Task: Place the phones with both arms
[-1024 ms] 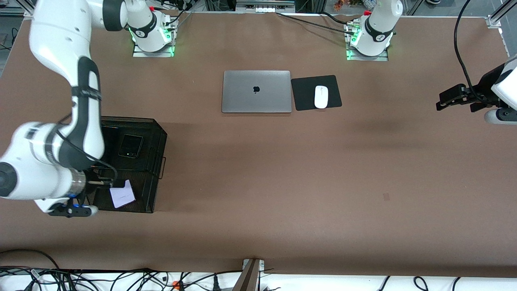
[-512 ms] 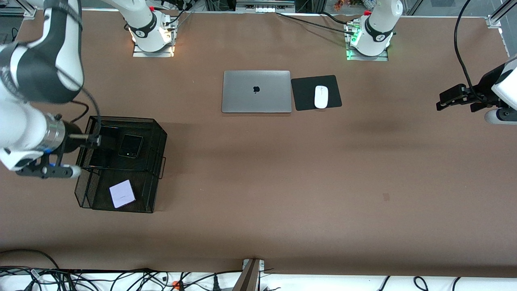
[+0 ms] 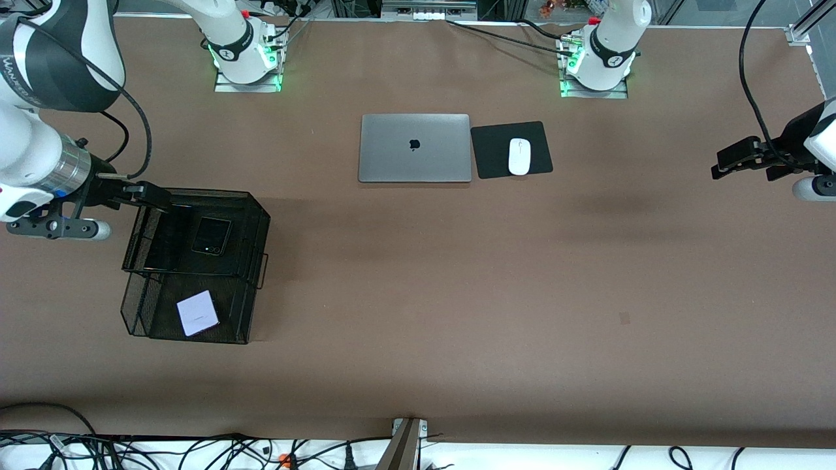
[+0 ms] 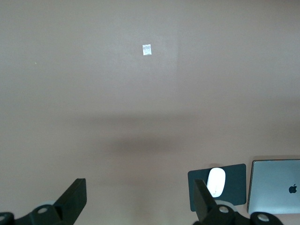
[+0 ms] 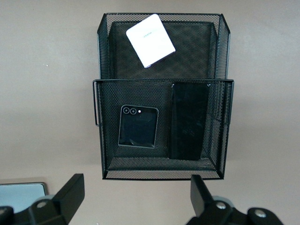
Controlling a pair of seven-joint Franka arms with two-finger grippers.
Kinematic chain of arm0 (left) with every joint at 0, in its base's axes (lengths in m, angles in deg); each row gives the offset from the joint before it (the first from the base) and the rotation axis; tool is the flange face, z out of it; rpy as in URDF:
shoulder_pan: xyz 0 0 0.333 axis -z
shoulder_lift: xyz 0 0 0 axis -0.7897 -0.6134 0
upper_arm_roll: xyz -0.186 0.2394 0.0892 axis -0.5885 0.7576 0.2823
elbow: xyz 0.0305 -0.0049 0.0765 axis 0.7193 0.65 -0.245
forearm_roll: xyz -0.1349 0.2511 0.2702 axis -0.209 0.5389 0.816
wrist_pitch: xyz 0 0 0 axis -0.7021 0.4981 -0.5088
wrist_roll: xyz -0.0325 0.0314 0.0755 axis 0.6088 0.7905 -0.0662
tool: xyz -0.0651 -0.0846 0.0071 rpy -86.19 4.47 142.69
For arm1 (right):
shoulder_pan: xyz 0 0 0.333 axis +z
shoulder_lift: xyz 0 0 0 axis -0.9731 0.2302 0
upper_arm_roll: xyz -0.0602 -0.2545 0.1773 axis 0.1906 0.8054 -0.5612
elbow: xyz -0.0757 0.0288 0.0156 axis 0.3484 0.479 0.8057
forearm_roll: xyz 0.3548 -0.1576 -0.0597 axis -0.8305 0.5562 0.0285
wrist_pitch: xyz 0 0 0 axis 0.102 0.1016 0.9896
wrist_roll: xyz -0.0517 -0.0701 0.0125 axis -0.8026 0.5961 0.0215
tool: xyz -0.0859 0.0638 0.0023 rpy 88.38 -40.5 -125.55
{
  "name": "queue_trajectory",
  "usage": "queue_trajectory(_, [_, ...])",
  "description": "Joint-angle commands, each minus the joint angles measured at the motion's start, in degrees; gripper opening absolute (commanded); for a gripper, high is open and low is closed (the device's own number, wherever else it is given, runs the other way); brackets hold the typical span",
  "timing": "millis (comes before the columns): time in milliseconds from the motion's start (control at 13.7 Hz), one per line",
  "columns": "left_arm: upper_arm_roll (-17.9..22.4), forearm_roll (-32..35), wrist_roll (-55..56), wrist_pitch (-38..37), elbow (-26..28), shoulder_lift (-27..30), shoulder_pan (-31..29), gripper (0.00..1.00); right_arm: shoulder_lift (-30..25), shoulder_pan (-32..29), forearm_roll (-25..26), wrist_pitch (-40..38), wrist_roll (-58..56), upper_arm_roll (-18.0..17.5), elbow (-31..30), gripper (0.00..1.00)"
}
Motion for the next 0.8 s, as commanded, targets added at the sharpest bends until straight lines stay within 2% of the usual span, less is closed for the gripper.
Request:
queue_trajectory(0, [-0.8,-0.8,0.3,-0.1,-0.2,0.5,0.0,1.00,-1.4,-5.2,0.8,1.1,-0.1,-4.4,-1.2,1.00])
queue_trajectory(146, [-0.9,-0.8,0.4,-0.1,-0.2,0.5,0.4,1.00,-1.5,-15.0,1.7,1.7,0.8,-15.6,-1.2,0.99])
queue_trajectory(293, [-0.3,-0.7,-0.3,0.0,-0.3,0.4,0.8,1.00,-1.9,-21.6,4.7,1.8,0.2,-22.7,-1.4,0.99])
queue_trajectory(439, [2.4,0.0,-1.1,-0.5,-0.2,0.6,3.5,1.00,-2.1,-24.6,6.6,1.8,0.1,-26.2,-1.7,0.99])
queue_trajectory(585, [5.3,0.0,-3.7,-0.8,-0.1,0.7,5.5,1.00,-2.1,-25.0,6.7,1.1,0.7,-26.6,-1.2,0.99])
queue_trajectory(732, [4.9,0.0,-3.2,-0.6,-0.2,0.7,5.4,1.00,-1.9,-24.9,6.0,1.1,0.8,-26.5,-0.6,1.00])
